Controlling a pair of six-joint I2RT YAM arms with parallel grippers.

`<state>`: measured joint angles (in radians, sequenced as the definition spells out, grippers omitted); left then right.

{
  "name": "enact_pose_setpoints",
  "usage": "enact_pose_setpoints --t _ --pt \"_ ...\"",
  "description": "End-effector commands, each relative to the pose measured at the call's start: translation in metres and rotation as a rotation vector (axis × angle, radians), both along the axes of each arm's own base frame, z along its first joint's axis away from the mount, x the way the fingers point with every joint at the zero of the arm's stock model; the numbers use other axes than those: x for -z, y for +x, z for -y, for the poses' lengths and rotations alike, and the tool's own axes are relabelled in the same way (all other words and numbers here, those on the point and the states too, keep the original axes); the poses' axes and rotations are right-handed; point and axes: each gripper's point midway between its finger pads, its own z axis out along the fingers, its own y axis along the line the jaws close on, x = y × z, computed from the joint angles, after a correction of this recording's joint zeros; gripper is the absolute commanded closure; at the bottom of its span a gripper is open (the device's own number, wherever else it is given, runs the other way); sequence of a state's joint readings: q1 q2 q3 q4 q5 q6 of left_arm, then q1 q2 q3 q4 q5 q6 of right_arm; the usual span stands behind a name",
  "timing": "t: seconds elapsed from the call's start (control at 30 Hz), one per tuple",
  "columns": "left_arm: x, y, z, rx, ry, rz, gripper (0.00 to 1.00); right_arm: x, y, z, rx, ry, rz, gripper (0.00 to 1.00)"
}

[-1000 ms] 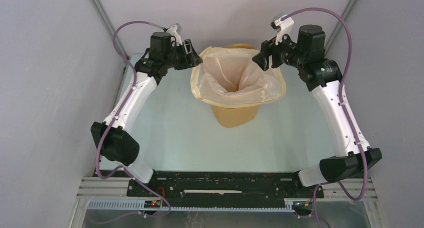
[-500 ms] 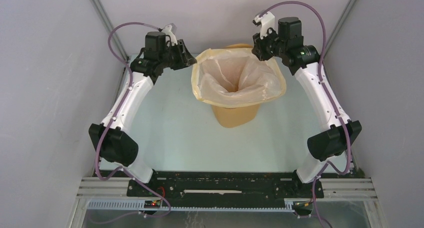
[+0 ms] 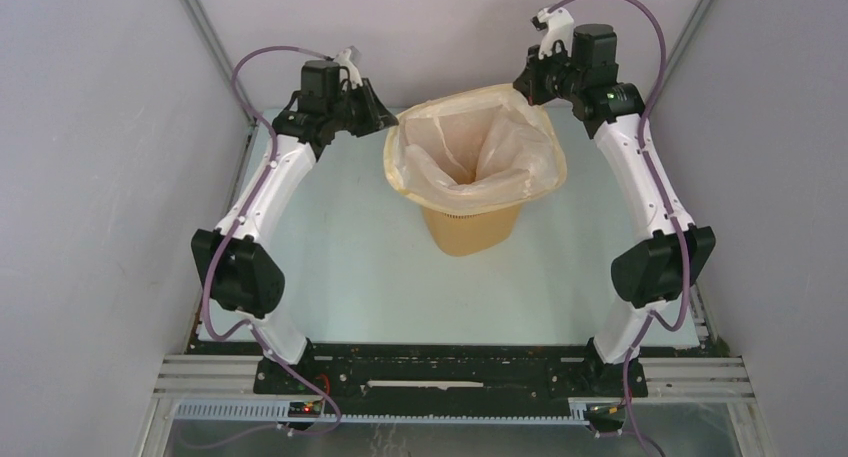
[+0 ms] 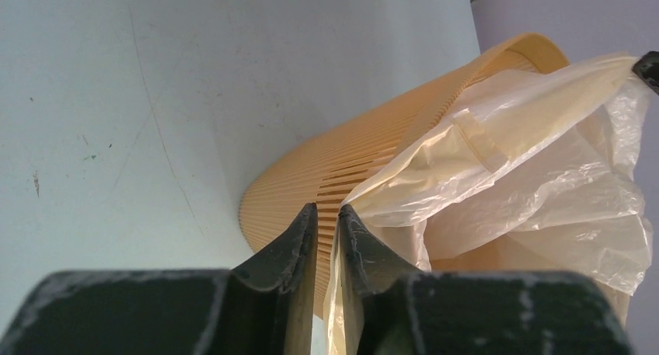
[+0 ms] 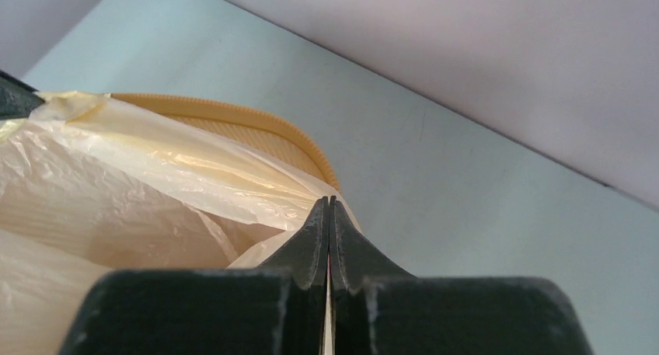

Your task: Put the trash bags into the trash bin

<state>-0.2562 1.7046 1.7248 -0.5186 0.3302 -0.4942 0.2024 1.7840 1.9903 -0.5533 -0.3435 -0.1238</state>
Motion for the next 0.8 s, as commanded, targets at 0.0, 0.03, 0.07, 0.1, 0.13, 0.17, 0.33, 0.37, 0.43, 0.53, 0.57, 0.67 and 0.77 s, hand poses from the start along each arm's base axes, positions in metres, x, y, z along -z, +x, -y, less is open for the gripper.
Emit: enact_pose_setpoints --t 0.0,0.03,0.07,0.1,0.13,0.17,0.33,0.37,0.43,0.53,0.57,0.67,0.77 --pt "-0.034 0.011 -0.004 -0.008 -0.042 0.087 0.79 -0.028 0.018 -0.003 0.006 0.133 0.053 1.0" --pt "-0.032 0.013 -0.005 -0.01 -0.044 0.086 0.81 -0.026 0.021 -0.004 0.01 0.152 0.043 1.0" --pt "-0.032 0.014 -0.006 -0.011 -0.049 0.085 0.85 -0.024 0.026 -0.004 0.011 0.163 0.037 1.0" --pt "-0.031 0.016 -0.007 -0.013 -0.056 0.081 0.92 -0.02 0.03 -0.005 0.012 0.172 0.027 1.0" --pt "-0.029 0.018 -0.007 -0.016 -0.065 0.074 0.98 -0.019 0.034 -0.006 0.014 0.181 0.021 1.0" --pt "-0.028 0.02 -0.008 -0.021 -0.074 0.07 0.99 -0.015 0.039 -0.007 0.016 0.188 0.01 1.0" --pt "-0.019 0.033 -0.009 -0.041 -0.123 0.041 1.0 0.006 0.062 -0.009 0.05 0.216 -0.053 1.0" --pt "-0.016 0.035 -0.007 -0.043 -0.136 0.029 1.0 0.011 0.065 -0.008 0.054 0.219 -0.067 1.0" --pt "-0.008 0.038 -0.001 -0.035 -0.171 -0.005 1.0 0.021 0.07 -0.006 0.067 0.225 -0.098 1.0" --pt "0.007 0.04 0.005 -0.028 -0.209 -0.061 1.0 0.034 0.071 -0.002 0.085 0.247 -0.151 1.0" --pt "0.013 0.039 0.005 -0.031 -0.211 -0.074 1.0 0.039 0.07 -0.001 0.089 0.252 -0.17 1.0" --pt "0.029 0.035 0.0 -0.056 -0.187 -0.108 1.0 0.058 0.066 0.006 0.121 0.273 -0.247 1.0" --pt "0.044 0.024 0.0 -0.046 -0.181 -0.153 1.0 0.071 0.057 0.012 0.134 0.331 -0.334 1.0"
